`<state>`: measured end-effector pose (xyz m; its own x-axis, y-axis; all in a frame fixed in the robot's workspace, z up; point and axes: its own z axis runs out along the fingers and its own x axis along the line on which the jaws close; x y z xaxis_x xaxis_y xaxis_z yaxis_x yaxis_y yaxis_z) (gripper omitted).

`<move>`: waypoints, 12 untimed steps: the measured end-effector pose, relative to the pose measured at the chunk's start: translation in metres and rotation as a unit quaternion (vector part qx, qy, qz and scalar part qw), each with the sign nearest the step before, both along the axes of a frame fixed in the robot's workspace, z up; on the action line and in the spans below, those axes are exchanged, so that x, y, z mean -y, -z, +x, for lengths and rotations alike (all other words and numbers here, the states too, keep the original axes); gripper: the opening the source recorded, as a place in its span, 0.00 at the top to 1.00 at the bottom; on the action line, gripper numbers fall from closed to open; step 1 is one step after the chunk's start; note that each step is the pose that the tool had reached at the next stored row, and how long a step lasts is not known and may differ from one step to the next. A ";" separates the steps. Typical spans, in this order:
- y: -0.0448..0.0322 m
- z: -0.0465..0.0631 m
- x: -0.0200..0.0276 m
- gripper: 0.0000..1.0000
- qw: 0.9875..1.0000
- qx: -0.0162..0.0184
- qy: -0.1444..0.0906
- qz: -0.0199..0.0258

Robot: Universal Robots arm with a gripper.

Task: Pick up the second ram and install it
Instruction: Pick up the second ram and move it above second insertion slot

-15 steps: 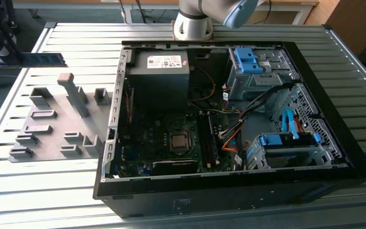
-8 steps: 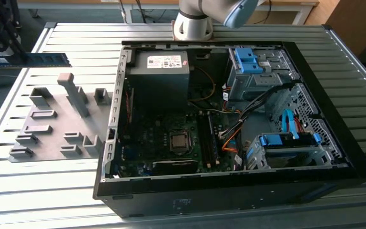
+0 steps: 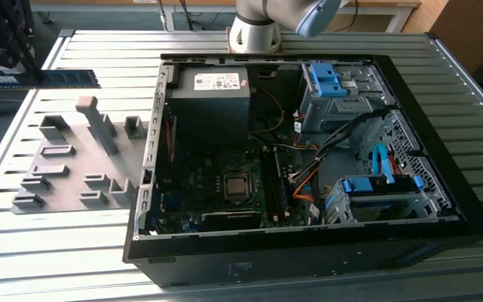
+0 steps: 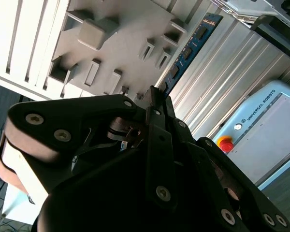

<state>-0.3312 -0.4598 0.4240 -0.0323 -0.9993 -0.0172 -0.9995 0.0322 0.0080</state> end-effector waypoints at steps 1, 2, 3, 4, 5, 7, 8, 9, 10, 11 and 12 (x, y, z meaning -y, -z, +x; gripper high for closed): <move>0.0000 0.001 0.0000 0.86 1.000 0.000 0.000 0.000; 0.0000 0.002 0.0000 0.86 1.000 0.000 0.000 0.000; 0.0000 0.003 0.0000 0.86 1.000 0.000 0.000 0.000; 0.0000 0.004 0.0000 0.86 1.000 0.000 0.000 0.000; 0.0000 0.005 0.0000 0.86 1.000 0.000 0.000 0.000; 0.0000 0.006 0.0000 0.86 1.000 0.000 0.000 0.000; 0.0000 0.007 0.0000 0.86 1.000 0.000 0.000 0.000; 0.0000 0.008 0.0000 0.86 1.000 0.000 0.000 0.000; 0.0000 0.009 0.0000 0.86 1.000 0.000 0.000 0.000; 0.0000 0.010 0.0000 0.86 1.000 0.000 0.000 0.000; 0.0000 0.011 0.0000 0.86 1.000 0.000 0.000 0.000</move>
<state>-0.3201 -0.4598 0.4240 -0.0323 -0.9993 -0.0172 -0.9995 0.0321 0.0080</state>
